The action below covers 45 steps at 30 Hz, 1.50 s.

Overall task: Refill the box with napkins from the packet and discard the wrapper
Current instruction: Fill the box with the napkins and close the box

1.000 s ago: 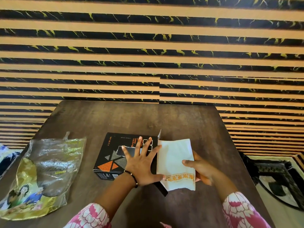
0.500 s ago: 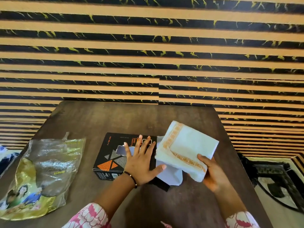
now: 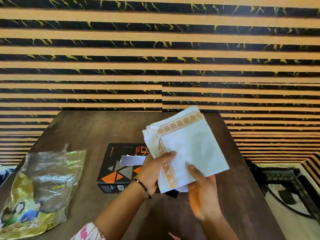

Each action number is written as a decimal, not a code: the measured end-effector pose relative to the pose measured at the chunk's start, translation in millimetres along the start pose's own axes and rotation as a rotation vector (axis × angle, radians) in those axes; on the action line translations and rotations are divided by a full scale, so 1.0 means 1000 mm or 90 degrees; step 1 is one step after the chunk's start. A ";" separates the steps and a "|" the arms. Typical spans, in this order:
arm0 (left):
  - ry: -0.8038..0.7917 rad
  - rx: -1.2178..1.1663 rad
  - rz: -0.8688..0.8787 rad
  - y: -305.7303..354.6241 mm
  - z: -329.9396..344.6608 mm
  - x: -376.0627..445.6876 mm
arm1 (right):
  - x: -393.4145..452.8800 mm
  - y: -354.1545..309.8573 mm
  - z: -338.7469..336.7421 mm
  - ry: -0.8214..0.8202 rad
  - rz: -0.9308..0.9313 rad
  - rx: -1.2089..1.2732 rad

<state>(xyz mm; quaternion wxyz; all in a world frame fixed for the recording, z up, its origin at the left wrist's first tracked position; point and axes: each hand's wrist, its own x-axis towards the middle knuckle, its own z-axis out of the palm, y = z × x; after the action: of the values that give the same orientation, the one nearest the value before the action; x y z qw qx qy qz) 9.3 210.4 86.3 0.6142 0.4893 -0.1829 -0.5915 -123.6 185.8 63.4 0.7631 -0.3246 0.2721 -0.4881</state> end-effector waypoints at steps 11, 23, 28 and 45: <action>-0.254 0.317 -0.248 0.053 -0.046 0.008 | 0.039 -0.055 -0.058 -0.167 0.345 0.086; -0.180 0.352 -0.295 0.059 -0.047 0.026 | 0.058 -0.064 -0.029 -0.284 0.435 -0.411; -0.004 0.003 -0.169 0.042 -0.066 0.030 | 0.055 -0.065 -0.040 -0.217 0.418 -0.179; -0.124 -0.074 -0.128 0.013 -0.037 0.010 | 0.052 -0.049 -0.029 -0.115 0.378 -0.193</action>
<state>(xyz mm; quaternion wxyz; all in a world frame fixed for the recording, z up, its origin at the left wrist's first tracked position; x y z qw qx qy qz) 48.2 213.7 76.5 0.5589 0.4090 -0.1569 -0.7040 -152.8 115.8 77.3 0.8361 -0.3823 0.3557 -0.1680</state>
